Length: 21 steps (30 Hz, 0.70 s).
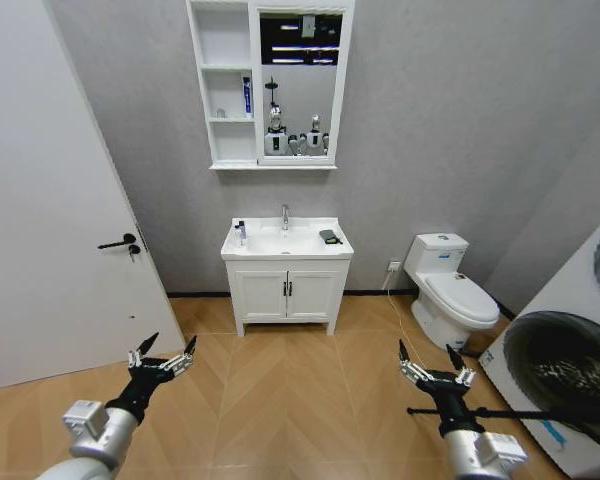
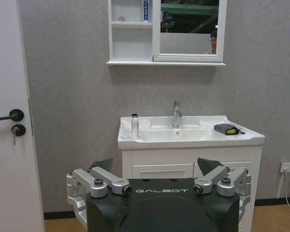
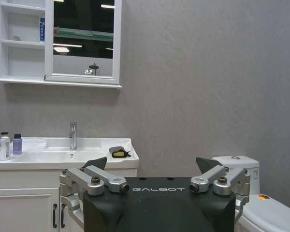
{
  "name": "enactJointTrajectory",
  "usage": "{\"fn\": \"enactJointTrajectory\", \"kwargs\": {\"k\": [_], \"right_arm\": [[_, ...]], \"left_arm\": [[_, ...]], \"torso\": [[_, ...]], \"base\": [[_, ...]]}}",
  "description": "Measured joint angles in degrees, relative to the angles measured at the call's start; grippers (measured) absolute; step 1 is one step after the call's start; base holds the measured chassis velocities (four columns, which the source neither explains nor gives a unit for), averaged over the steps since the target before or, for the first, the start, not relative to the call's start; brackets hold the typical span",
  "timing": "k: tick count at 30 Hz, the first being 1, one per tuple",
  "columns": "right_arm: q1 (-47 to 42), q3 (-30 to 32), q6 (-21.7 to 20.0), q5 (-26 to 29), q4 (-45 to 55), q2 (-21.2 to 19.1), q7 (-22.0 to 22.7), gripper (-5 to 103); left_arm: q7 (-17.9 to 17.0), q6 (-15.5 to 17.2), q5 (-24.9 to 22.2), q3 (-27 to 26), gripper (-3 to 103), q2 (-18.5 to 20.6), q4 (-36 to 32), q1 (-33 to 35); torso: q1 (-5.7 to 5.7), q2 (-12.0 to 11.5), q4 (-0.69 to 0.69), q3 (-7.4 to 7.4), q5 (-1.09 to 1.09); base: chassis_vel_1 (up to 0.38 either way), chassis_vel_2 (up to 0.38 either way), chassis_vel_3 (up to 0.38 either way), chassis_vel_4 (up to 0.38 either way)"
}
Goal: Move facial cleanser and shampoo from washbasin to cabinet, then wipe washbasin with towel.
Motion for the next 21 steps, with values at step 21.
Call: {"fn": "enactJointTrajectory", "kwargs": {"k": [21], "right_arm": [[-1.36,0.37,0.92,1.42,1.10,0.26,-0.18,100]], "left_arm": [[0.58,0.00,1.16,0.96,99,-0.87,-0.50,0.37]], "torso": [[-0.03,0.02,0.00,-0.01,0.00]], "base": [[-0.016,0.018,0.019,-0.014]]}}
